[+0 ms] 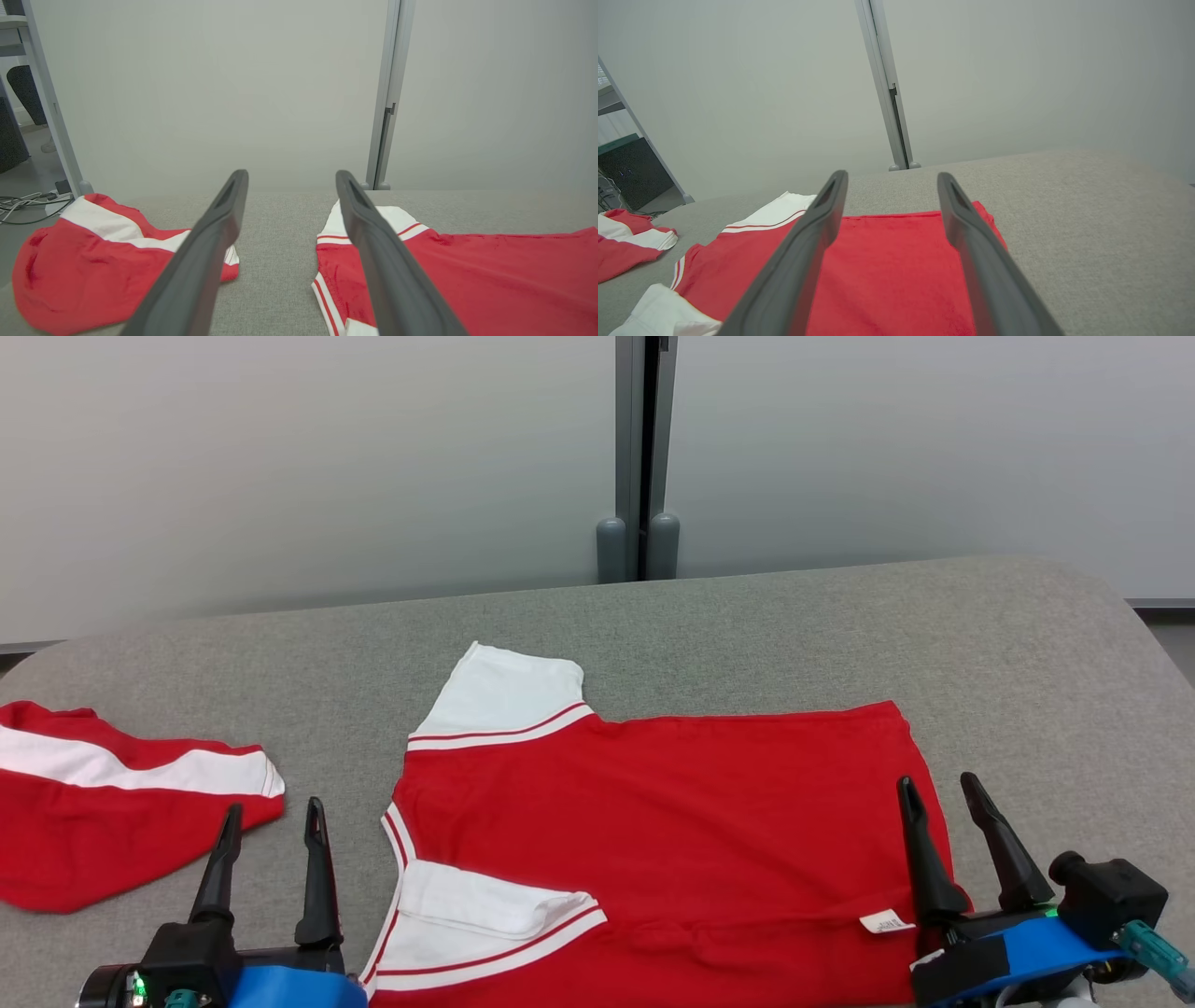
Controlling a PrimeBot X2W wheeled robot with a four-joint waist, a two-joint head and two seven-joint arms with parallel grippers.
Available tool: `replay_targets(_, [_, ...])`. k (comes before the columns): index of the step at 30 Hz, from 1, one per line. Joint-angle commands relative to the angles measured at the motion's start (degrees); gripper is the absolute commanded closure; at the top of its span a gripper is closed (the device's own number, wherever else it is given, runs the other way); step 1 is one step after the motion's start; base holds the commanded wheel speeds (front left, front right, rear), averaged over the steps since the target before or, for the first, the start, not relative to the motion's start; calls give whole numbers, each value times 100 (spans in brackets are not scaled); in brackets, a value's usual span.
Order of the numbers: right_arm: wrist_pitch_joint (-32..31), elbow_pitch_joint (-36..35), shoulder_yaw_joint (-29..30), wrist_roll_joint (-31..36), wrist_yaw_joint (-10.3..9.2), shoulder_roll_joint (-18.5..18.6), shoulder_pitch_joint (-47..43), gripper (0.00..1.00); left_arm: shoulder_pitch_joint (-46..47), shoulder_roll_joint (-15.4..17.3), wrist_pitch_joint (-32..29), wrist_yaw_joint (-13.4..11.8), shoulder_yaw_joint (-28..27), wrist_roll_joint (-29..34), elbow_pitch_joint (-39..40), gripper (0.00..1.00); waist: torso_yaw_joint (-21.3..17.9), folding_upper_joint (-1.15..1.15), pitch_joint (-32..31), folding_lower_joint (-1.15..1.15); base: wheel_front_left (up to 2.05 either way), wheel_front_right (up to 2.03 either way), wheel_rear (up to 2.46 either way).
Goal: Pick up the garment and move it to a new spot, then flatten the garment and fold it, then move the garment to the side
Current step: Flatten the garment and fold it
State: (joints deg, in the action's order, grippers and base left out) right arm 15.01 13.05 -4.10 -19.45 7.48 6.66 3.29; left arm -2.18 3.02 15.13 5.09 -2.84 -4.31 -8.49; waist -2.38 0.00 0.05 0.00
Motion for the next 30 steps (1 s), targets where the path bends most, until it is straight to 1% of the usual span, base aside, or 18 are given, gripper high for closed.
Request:
replay_targets(1, [20,-46,25,56,3,-28,-85,0,94,-6,0,17,25,56,-45,0,4,0,0,0,0,0,0])
replay_targets(8, [20,-14,59,199,3,-105,-279,0,98,-6,0,-22,-33,120,-297,0,15,0,-16,0,0,0,0])
replay_targets(14, [21,44,63,238,3,-137,-366,0,105,-3,-1,0,-81,134,-534,0,15,0,-21,0,0,0,0])
replay_targets(25, [21,87,48,265,3,-148,-360,0,139,-6,-1,15,-136,139,-559,0,22,0,-7,0,0,0,0])
replay_targets(30, [22,122,54,275,3,-112,-341,0,96,-8,-1,-49,-105,150,-516,0,18,0,1,0,0,0,0])
